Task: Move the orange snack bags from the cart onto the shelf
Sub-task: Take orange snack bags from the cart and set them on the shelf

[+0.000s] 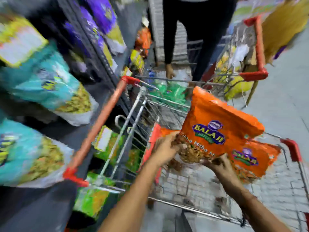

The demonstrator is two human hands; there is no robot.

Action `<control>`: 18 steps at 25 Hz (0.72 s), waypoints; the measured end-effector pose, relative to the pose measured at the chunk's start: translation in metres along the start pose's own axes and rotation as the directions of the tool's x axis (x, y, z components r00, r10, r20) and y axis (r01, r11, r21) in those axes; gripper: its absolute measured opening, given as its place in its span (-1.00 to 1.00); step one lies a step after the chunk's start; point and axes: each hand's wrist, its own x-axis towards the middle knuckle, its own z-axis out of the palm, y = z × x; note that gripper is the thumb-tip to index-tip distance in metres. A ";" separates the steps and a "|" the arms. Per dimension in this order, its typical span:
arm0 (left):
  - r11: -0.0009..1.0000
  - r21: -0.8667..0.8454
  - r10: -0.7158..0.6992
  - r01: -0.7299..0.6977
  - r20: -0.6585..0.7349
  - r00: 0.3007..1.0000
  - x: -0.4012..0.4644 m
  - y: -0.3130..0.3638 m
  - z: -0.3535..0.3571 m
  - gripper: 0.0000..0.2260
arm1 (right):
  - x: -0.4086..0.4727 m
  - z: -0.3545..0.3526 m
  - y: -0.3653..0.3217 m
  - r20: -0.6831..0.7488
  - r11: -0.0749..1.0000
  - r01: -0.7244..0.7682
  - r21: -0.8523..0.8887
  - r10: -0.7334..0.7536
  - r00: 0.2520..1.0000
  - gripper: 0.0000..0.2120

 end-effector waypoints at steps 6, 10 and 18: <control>0.917 0.255 0.397 -0.306 -0.501 0.769 -0.146 0.128 -0.176 -0.46 | -0.057 0.121 -0.196 0.200 0.850 0.514 0.116 -0.527 0.826 -0.73; 0.822 0.468 0.569 -0.326 -0.701 0.430 -0.290 0.183 -0.259 -0.53 | -0.131 0.218 -0.291 0.354 0.674 0.670 0.310 -0.736 0.577 -0.72; 0.888 0.450 0.454 -0.097 -0.891 0.019 -0.521 0.156 -0.322 -0.66 | -0.262 0.399 -0.344 0.695 0.577 0.605 0.548 -0.717 0.055 -0.73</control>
